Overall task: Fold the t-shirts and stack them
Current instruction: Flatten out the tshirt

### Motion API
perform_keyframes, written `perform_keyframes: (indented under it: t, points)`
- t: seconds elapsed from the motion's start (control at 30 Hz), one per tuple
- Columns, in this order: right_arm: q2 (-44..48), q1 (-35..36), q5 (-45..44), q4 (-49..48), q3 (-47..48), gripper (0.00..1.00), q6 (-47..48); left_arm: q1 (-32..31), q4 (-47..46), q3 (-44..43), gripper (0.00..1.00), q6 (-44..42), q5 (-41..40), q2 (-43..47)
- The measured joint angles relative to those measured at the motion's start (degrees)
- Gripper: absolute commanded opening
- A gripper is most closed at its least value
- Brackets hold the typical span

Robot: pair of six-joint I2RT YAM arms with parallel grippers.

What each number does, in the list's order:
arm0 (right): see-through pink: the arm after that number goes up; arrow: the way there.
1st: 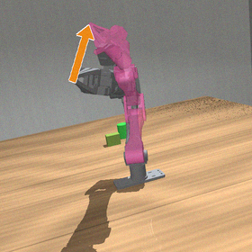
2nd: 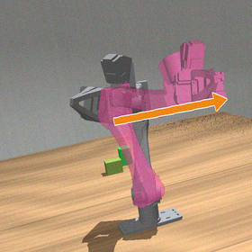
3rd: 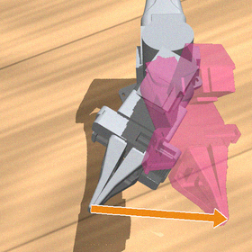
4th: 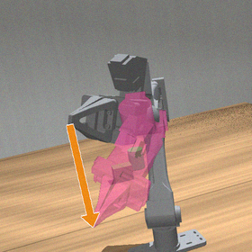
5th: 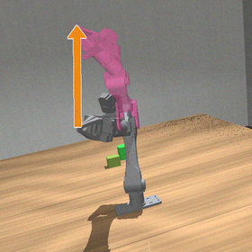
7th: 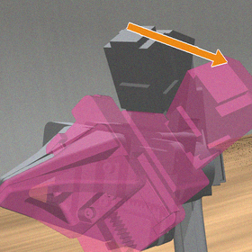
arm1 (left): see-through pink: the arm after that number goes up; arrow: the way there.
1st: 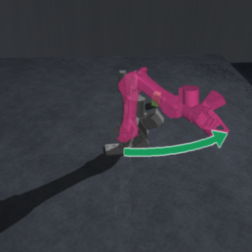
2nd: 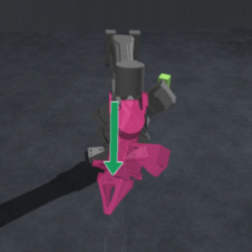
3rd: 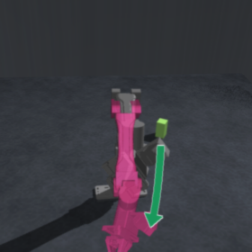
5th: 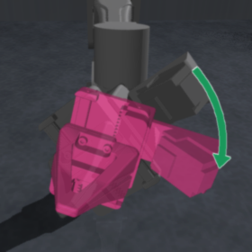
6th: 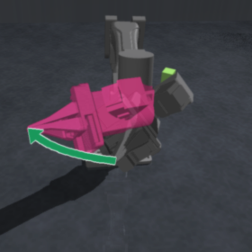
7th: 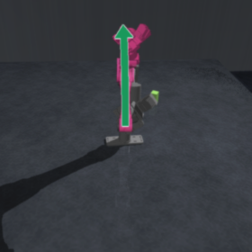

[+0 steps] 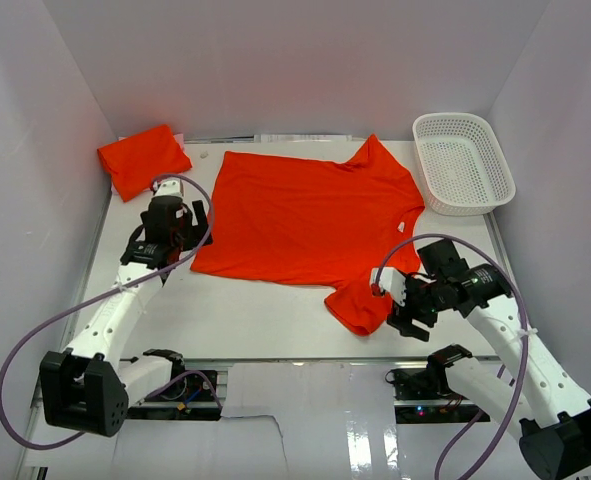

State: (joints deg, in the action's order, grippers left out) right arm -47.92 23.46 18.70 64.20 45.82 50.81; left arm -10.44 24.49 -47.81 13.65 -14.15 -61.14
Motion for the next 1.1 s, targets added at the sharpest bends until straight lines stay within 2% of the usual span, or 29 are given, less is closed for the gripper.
perform_keyframes:
  t: [0.2, 0.4, 0.73, 1.1]
  points:
    - [0.66, 1.11, 1.18, 3.3, -2.01, 0.77, 1.68, 1.84, 1.36, 0.26, 0.98, 4.85, 1.6, -7.06]
    - [0.7, 5.73, -0.15, 1.62, -2.95, 0.74, -2.56, 3.67, 1.79, 0.55, 0.98, 6.75, 2.62, -8.02]
    - [-2.56, 25.33, -10.4, -6.19, -3.43, 0.7, -17.77, 4.72, 1.88, 0.61, 0.98, 7.02, 2.84, -8.02]
    - [-9.92, 34.1, -18.93, -12.96, -3.23, 0.7, -24.57, 4.72, 2.05, 0.63, 0.98, 7.37, 2.99, -8.02]
